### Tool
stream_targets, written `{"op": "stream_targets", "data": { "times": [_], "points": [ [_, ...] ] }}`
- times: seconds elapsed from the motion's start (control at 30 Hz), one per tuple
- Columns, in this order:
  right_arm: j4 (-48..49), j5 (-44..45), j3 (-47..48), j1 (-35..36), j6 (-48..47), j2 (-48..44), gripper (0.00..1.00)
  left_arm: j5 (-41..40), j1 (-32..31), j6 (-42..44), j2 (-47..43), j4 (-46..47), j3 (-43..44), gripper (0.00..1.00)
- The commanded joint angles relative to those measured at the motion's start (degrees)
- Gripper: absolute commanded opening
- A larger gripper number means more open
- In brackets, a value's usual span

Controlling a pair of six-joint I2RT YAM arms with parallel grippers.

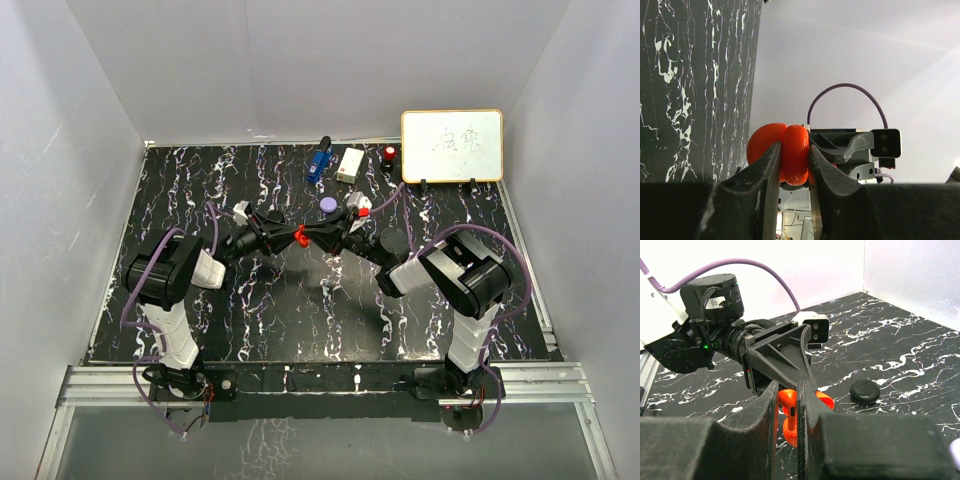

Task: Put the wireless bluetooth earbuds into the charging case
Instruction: Place the earbud in the charging case.

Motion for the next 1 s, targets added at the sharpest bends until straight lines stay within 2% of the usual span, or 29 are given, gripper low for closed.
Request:
{"op": "stream_targets", "data": {
  "times": [0.0, 0.97],
  "points": [
    [19.3, -0.5, 1.8, 0.1, -0.9, -0.4, 0.0, -0.1, -0.7, -1.3, -0.9, 9.6, 1.1, 0.0],
    [19.3, -0.6, 1.8, 0.1, -1.6, 0.0, 0.0, 0.3, -1.1, -0.6, -5.9, 7.8, -0.1, 0.0]
  ]
}}
